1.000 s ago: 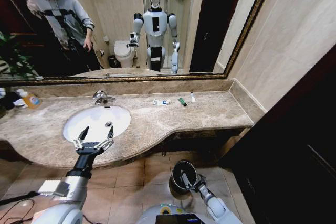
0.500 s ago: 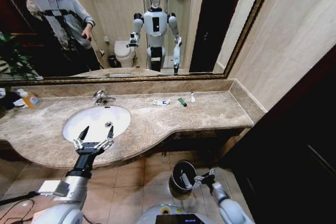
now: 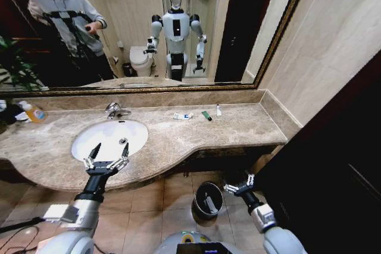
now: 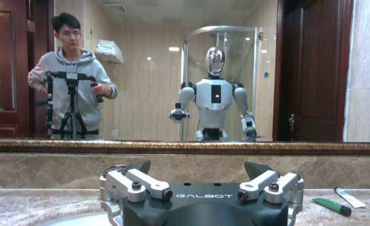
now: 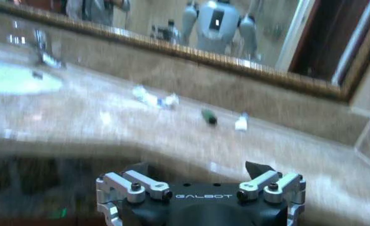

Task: Pick up the trash from the sink and place it in the trash bin.

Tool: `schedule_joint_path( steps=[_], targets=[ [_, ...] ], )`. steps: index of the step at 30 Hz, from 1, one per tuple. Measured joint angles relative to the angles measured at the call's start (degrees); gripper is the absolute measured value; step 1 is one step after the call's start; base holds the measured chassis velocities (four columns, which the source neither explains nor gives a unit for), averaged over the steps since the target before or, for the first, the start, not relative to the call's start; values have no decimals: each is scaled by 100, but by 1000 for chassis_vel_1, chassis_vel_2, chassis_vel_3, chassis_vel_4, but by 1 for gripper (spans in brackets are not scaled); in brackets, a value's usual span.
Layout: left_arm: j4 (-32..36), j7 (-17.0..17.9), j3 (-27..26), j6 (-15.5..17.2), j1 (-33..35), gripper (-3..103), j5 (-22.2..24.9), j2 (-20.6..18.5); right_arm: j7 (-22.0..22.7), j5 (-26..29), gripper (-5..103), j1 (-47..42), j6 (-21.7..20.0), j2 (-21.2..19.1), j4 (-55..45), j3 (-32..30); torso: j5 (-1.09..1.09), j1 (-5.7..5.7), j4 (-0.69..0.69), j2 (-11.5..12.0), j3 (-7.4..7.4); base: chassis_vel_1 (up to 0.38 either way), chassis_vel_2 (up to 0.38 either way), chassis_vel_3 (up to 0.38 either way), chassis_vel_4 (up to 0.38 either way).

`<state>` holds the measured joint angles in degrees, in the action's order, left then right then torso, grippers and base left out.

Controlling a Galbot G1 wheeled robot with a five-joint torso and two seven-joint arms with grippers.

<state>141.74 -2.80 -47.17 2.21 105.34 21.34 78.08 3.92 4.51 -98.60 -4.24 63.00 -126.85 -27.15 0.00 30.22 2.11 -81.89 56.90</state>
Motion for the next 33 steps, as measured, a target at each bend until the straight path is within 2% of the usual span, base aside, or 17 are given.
schedule_joint_path(
  steps=[3, 4, 9, 14, 17, 18, 24, 29, 33],
  targets=[
    [0, 1, 0, 0, 0, 100, 0, 0, -61, 178, 100, 614, -344, -137, -44, 124, 0, 1, 1, 1, 1, 0, 0, 0, 0],
    [0, 1, 0, 0, 0, 100, 0, 0, -61, 178, 100, 614, -344, -137, -44, 124, 0, 1, 1, 1, 1, 0, 0, 0, 0],
    [0, 0, 0, 0, 0, 100, 0, 0, -126, 825, 100, 1750, -755, -356, 354, 409, 0, 1, 1, 1, 1, 0, 0, 0, 0],
    [0, 1, 0, 0, 0, 100, 0, 0, -156, 1138, 100, 2547, -962, -404, 760, 670, 0, 1, 0, 1, 1, 0, 0, 0, 0],
    [0, 1, 0, 0, 0, 100, 0, 0, -159, 1383, 100, 3485, -1120, -381, 1311, 1095, 0, 2, 1, 1, 1, 0, 0, 0, 0],
    [0, 1, 0, 0, 0, 100, 0, 0, -159, 1383, 100, 3485, -1120, -381, 1311, 1095, 0, 2, 1, 1, 1, 0, 0, 0, 0],
    [0, 0, 0, 0, 0, 100, 0, 0, -178, 1712, 100, 4900, -1434, -204, 2387, 1937, 0, 1, 0, 1, 1, 0, 0, 0, 0],
    [0, 2, -1, 0, 0, 100, 0, 0, -184, 1737, 100, 5662, -1462, -16, 3056, 2341, -2, 2, 1, 2, 1, 0, 0, 0, 0],
    [0, 0, 0, 0, 0, 100, 0, 0, -238, 1652, 100, 6210, -1376, 297, 3782, 2585, -1, 2, 1, 2, 1, 0, 0, 0, 0]
  ],
)
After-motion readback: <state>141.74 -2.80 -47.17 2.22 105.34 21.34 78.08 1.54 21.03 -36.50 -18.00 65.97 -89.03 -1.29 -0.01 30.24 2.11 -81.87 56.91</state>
